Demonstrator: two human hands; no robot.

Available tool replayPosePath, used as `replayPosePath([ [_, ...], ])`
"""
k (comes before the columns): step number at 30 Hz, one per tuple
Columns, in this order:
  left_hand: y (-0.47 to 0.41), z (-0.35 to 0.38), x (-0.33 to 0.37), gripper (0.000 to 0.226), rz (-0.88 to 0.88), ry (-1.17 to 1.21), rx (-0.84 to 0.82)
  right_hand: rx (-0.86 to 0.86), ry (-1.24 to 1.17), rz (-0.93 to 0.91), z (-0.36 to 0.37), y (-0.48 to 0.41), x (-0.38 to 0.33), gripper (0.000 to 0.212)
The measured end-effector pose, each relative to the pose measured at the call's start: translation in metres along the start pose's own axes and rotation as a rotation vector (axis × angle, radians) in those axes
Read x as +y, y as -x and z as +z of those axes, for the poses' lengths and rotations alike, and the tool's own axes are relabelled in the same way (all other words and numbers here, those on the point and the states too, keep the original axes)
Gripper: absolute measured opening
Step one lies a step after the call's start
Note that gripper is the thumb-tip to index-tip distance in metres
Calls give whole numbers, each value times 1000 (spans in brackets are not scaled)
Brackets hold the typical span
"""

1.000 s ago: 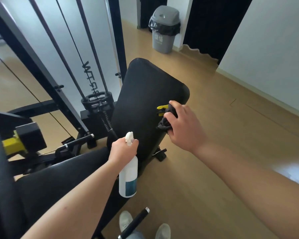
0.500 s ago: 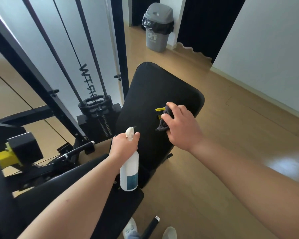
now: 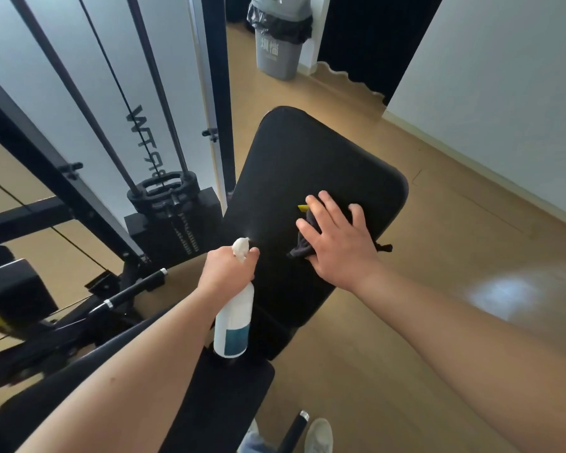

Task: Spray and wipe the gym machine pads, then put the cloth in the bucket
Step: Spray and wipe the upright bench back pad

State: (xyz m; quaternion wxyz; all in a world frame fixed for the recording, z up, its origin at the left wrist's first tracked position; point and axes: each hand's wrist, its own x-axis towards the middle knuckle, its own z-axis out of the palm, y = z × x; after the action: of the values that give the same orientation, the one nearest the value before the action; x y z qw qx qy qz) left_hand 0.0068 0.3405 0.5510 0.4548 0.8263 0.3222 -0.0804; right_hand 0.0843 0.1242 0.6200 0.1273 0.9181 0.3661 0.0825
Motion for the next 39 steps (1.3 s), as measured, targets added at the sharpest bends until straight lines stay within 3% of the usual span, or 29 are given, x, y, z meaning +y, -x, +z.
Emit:
replayPosePath([
  [6, -20, -5, -13, 51, -35, 0, 12, -96, 129, -82, 10, -33, -20, 76],
  [19, -31, -24, -49, 25, -28, 91, 156, -152, 308, -210, 27, -161, -100, 74],
  [24, -24, -16, -43, 23, -6, 98, 148, -133, 292, -230, 34, -113, -80, 68],
  [33, -5, 38, -2, 21, 43, 210, 58, -105, 205, -121, 28, 33, 21, 70],
  [39, 3, 47, -2, 20, 3, 345, 120, -184, 273, -66, 25, 15, 7, 83],
])
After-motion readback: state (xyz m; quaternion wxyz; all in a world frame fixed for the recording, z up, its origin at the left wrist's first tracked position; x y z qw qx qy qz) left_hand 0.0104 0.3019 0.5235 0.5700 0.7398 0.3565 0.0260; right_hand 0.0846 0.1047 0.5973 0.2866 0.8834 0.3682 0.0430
